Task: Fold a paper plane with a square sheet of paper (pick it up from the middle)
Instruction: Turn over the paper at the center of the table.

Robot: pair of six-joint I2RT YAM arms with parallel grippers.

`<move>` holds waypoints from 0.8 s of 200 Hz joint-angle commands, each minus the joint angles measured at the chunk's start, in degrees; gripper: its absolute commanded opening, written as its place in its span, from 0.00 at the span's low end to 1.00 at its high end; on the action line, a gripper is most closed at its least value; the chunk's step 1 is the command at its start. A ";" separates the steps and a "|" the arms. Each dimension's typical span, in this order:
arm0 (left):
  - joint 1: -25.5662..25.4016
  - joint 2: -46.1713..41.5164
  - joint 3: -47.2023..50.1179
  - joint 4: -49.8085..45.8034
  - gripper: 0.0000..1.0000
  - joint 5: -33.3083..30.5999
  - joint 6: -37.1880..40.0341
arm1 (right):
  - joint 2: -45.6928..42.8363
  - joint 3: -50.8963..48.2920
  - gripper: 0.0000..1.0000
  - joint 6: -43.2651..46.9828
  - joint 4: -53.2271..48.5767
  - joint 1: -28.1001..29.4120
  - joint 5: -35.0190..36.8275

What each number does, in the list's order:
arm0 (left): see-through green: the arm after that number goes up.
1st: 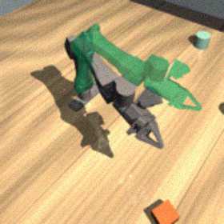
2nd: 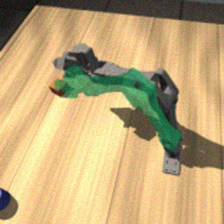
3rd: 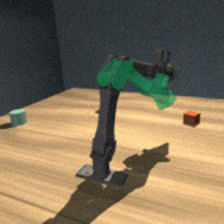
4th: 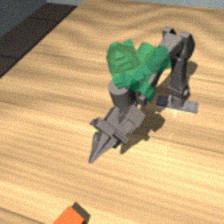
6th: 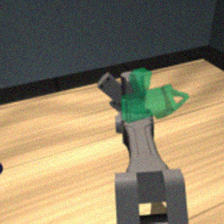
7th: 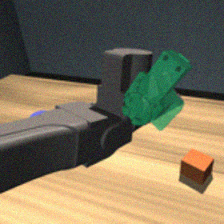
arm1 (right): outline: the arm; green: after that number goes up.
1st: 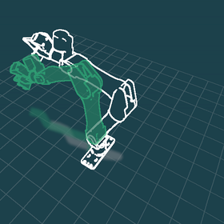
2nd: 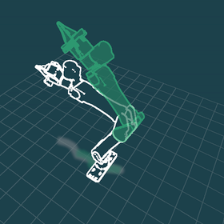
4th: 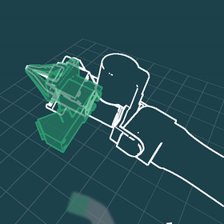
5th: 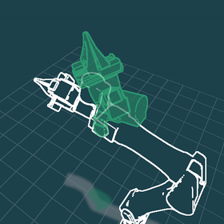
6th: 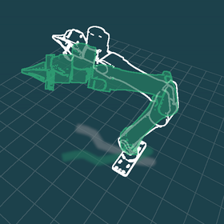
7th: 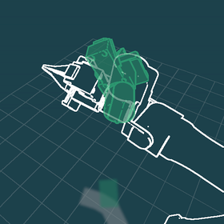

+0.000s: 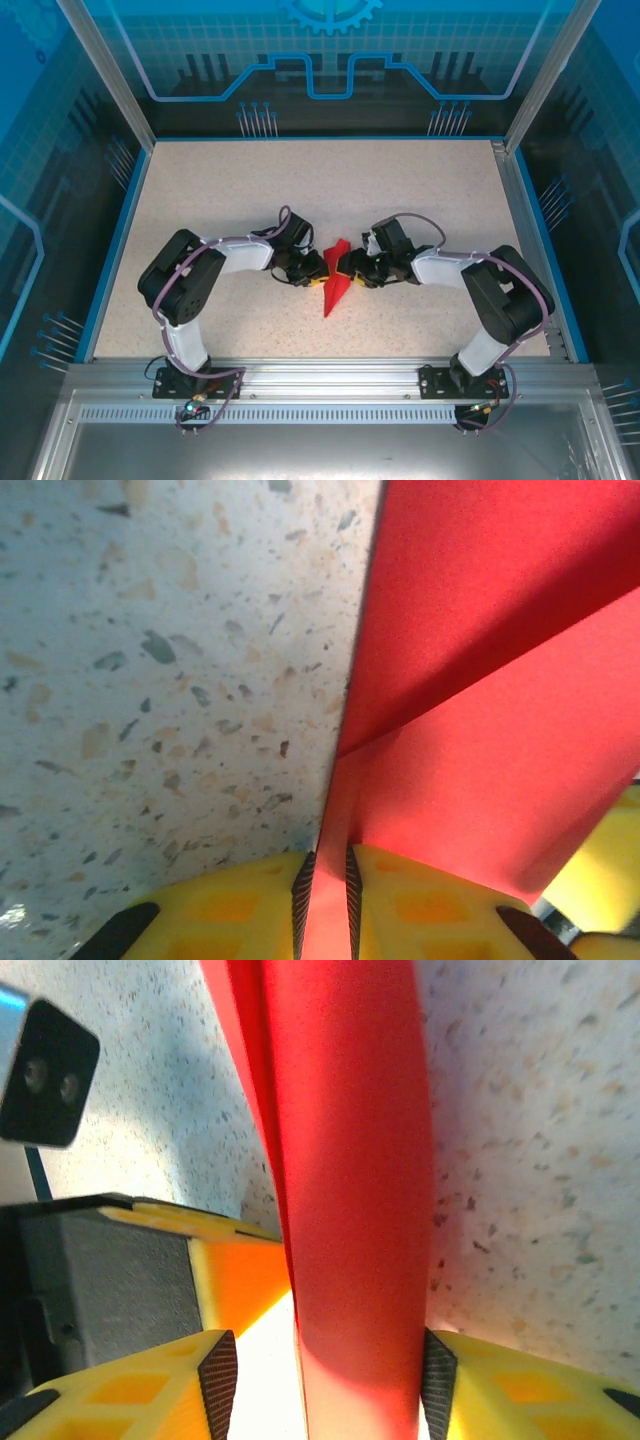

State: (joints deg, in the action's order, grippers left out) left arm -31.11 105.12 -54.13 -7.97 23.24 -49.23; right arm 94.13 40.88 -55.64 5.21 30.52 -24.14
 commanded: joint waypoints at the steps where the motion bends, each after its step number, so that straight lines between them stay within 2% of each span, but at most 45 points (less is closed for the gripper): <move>1: 1.00 2.02 1.92 2.16 0.21 -3.29 -1.92 | -1.44 -2.09 0.54 -2.08 4.14 2.28 1.03; 94: 1.06 0.31 3.81 3.06 0.21 -3.87 -3.14 | -5.22 -3.23 0.55 -8.89 5.17 6.92 11.51; 109: 1.06 0.09 4.09 3.18 0.21 -3.95 -3.24 | -5.17 -2.94 0.50 -10.17 2.45 6.99 13.38; 133: 1.18 -0.09 4.51 3.21 0.21 -4.18 -3.46 | -7.33 -7.17 0.48 -13.79 5.42 7.79 18.49; 143: 1.15 0.00 4.50 3.44 0.21 -3.92 -3.56 | -7.03 -7.18 0.49 -13.22 6.21 7.67 18.45; 160: 1.15 0.03 4.24 3.81 0.21 -3.31 -3.41 | -4.14 -4.45 0.42 -10.28 6.14 7.01 14.98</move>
State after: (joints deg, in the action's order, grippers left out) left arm -30.85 104.05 -51.53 -3.77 23.88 -52.14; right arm 87.96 34.63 -67.07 10.07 37.23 -9.30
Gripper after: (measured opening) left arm 0.211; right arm 0.455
